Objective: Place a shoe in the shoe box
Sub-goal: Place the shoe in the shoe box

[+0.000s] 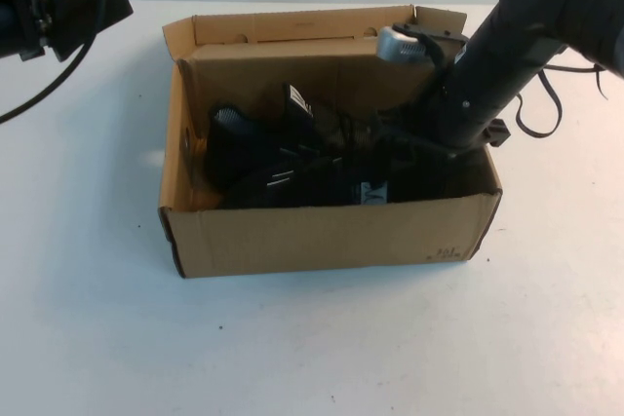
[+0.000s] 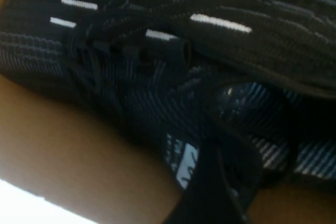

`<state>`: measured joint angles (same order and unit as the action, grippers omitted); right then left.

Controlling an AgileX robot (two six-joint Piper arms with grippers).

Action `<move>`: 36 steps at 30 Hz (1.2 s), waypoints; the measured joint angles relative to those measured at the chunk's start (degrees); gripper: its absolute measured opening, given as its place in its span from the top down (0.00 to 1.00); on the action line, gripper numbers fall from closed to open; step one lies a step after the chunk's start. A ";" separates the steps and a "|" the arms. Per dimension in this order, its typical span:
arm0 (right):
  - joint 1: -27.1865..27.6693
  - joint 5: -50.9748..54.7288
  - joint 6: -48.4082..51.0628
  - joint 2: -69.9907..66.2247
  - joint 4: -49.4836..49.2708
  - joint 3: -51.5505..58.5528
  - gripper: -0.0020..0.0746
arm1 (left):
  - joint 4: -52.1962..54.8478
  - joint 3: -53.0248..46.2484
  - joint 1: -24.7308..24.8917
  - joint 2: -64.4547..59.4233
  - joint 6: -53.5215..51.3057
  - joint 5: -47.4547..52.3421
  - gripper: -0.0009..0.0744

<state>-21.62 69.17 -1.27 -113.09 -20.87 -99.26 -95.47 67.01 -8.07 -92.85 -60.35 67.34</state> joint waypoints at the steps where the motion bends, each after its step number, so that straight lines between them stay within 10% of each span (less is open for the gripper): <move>1: 0.00 -0.02 -0.08 0.22 0.24 0.00 0.38 | 0.00 0.00 0.00 0.00 0.00 0.00 0.24; 10: 0.00 -1.51 2.10 6.36 -2.07 -0.97 0.43 | 0.00 0.00 0.00 0.00 0.00 0.00 0.24; 21: 0.00 -11.44 11.40 2.54 -2.33 -1.84 0.96 | 0.00 0.00 0.00 0.00 0.00 0.00 0.30; 36: 0.00 -6.56 12.04 -3.19 0.62 -2.32 0.99 | 0.00 0.00 0.00 0.00 -0.10 0.00 0.41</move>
<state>-21.62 62.61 10.77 -116.28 -20.25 -101.57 -95.47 67.01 -8.07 -92.85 -60.45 67.34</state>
